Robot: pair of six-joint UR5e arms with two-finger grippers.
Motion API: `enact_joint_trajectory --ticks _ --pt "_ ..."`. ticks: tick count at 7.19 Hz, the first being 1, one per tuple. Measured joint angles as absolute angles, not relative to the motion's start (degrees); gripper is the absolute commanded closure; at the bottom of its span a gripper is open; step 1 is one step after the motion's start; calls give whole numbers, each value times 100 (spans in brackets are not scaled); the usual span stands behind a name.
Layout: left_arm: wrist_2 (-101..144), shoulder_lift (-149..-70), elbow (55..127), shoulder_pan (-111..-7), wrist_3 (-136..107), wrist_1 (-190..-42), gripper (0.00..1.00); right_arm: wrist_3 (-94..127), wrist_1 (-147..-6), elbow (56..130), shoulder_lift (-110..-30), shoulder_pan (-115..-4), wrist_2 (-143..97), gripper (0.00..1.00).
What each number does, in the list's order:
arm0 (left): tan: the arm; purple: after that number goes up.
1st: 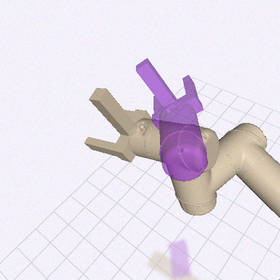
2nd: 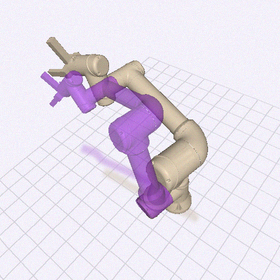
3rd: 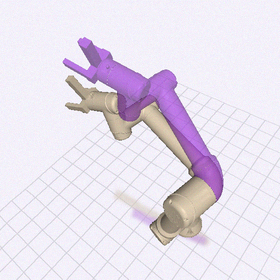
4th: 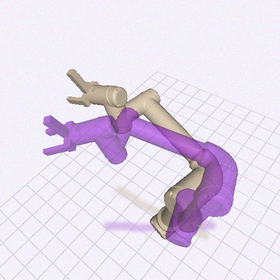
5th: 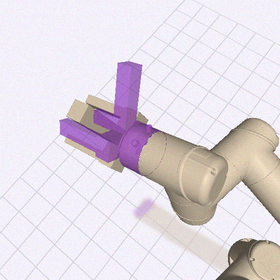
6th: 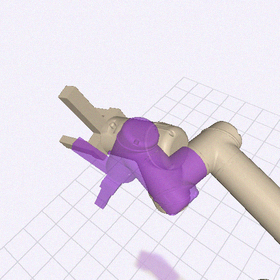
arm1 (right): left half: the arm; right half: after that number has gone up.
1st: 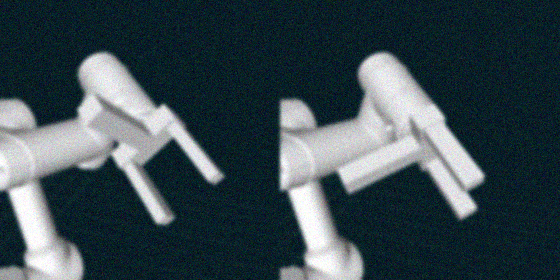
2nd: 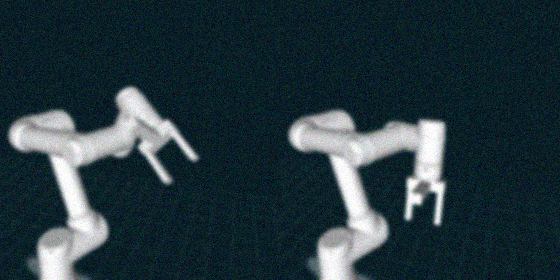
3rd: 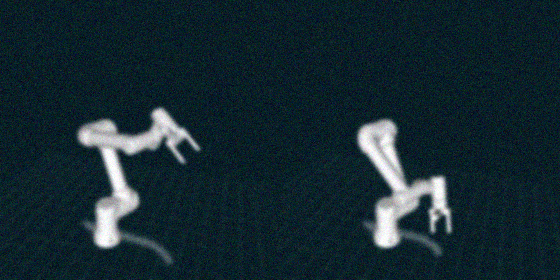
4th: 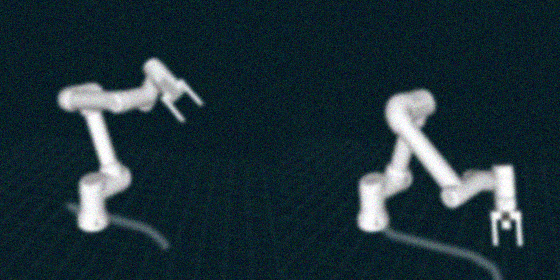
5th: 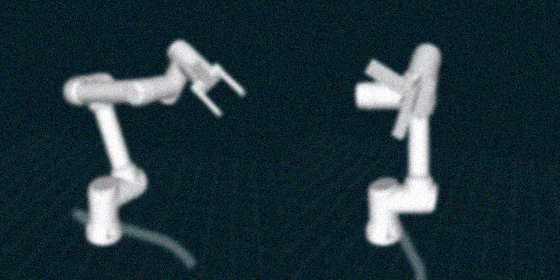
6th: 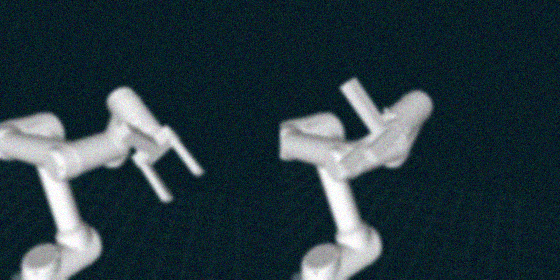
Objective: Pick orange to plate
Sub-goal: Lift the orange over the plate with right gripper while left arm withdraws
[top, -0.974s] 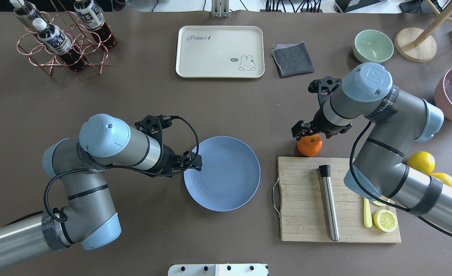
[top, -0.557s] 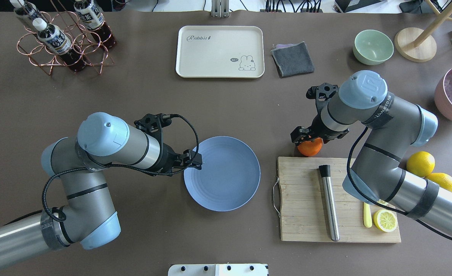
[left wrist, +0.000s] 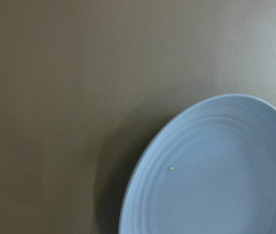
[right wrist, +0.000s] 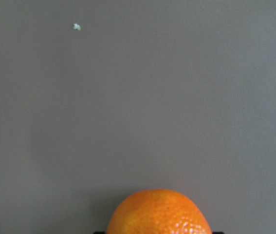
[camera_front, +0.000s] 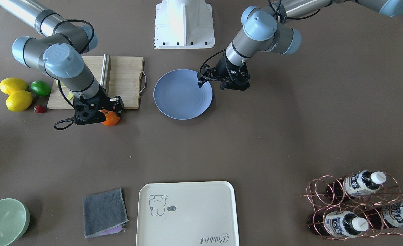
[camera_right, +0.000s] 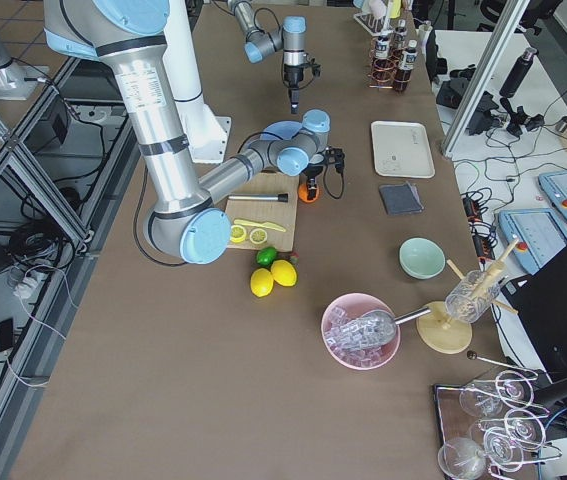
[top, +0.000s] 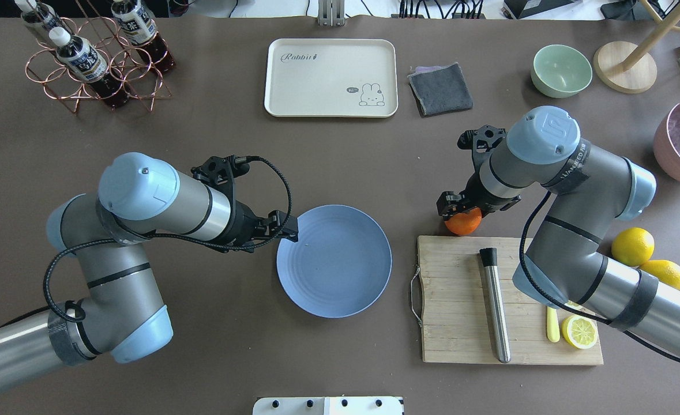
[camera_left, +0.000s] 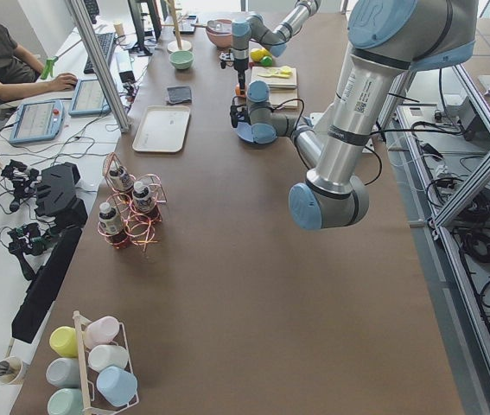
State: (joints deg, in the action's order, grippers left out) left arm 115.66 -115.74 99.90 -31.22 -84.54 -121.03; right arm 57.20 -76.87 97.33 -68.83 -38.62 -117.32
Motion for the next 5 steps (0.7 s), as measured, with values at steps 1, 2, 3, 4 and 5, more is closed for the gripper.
enact_joint_trajectory --ticks 1,2,3,4,5 --pt "11863 -11416 10050 -3485 -8242 -12095 2 5961 -7816 9818 -6655 -3854 -11741 100" --pt "12213 -11196 10092 -3910 -7828 -12091 2 6336 -8056 9928 -6347 -3780 -11718 100" --pt "12565 -10910 10106 -4349 -7300 -12092 2 6799 -8282 10032 -6033 -3518 -11552 100" --pt "12863 -10632 10100 -4749 -6765 -12091 2 7244 -8424 10068 -5740 -3127 -11264 100" --pt "13037 -10385 10090 -5048 -6290 -12090 2 7552 -8535 10042 -5498 -2735 -10956 100"
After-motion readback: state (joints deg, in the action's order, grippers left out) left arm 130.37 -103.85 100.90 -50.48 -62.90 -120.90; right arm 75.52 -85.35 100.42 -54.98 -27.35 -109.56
